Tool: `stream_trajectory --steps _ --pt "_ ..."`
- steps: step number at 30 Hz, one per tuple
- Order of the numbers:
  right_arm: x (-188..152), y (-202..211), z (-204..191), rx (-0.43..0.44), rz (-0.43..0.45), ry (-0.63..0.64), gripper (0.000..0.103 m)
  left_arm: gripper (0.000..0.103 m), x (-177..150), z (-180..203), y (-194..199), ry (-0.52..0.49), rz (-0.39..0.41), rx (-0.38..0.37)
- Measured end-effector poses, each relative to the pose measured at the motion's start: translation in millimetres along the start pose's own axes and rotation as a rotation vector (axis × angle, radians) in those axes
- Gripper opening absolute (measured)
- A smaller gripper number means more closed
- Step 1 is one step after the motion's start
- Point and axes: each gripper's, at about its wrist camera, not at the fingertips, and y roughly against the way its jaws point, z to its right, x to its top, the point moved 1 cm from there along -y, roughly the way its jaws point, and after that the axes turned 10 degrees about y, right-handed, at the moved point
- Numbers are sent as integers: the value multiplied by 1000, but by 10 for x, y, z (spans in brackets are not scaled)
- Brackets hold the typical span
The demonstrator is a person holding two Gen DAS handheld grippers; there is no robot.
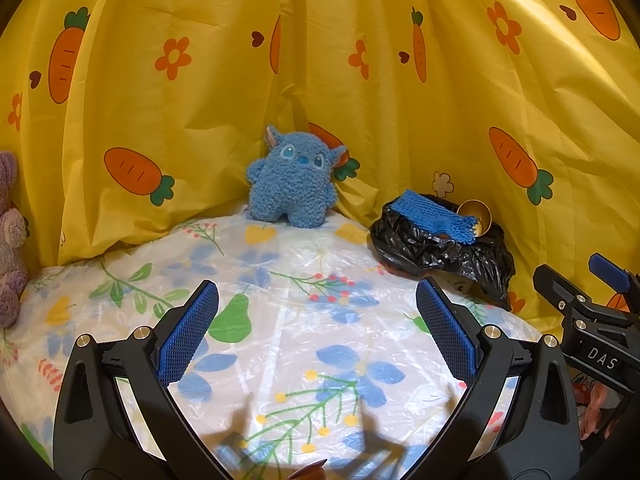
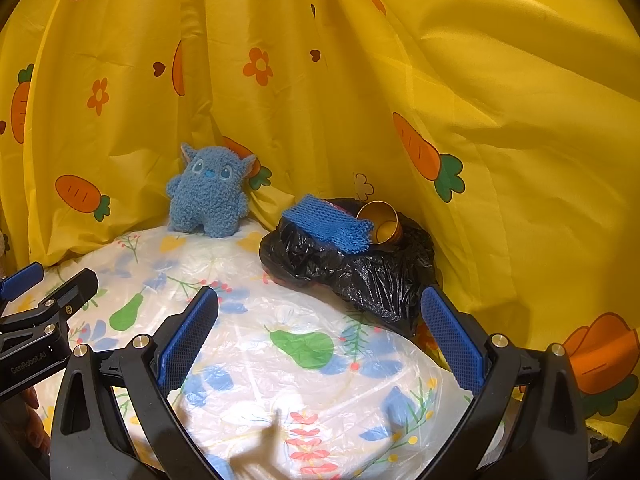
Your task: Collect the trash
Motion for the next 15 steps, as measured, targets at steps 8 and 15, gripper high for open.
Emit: stream_trajectory --steps 8,15 --pt "-9 -8 -18 -2 0 0 97 98 0 -7 -6 2 2 1" --pt "-8 -9 -20 -3 1 1 97 98 -2 -15 -13 2 0 -1"
